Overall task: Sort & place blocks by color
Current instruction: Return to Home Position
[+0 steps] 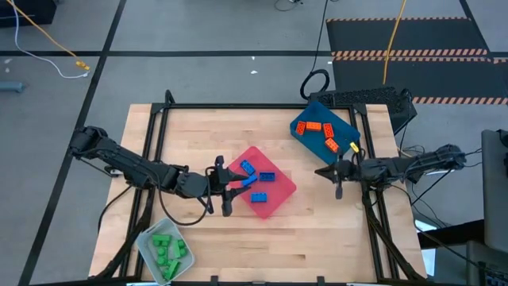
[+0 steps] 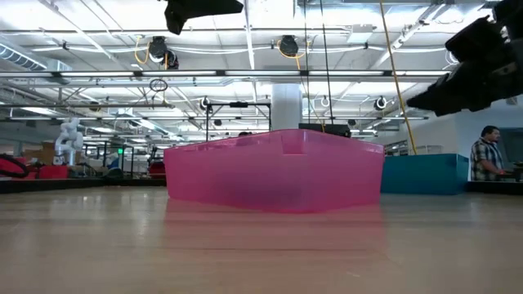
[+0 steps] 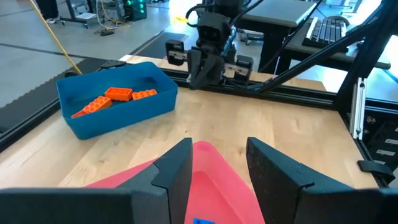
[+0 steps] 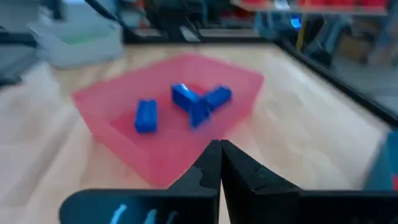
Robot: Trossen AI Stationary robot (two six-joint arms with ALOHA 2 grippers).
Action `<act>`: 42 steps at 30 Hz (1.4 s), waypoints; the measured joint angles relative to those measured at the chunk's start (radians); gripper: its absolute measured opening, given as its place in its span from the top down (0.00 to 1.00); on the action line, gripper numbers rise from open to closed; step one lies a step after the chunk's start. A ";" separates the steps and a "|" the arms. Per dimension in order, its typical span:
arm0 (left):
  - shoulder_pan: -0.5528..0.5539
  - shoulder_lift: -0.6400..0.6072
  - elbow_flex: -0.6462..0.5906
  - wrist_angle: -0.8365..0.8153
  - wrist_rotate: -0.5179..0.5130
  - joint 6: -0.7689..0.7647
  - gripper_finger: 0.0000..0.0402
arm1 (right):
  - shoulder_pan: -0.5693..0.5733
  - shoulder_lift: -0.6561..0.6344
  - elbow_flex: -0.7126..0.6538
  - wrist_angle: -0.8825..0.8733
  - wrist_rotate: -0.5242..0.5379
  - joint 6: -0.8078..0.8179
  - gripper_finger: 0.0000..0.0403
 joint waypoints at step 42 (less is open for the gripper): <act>-0.039 0.000 0.000 -0.005 0.000 -0.021 0.62 | -0.120 -0.224 -0.077 0.082 -0.231 -0.040 1.00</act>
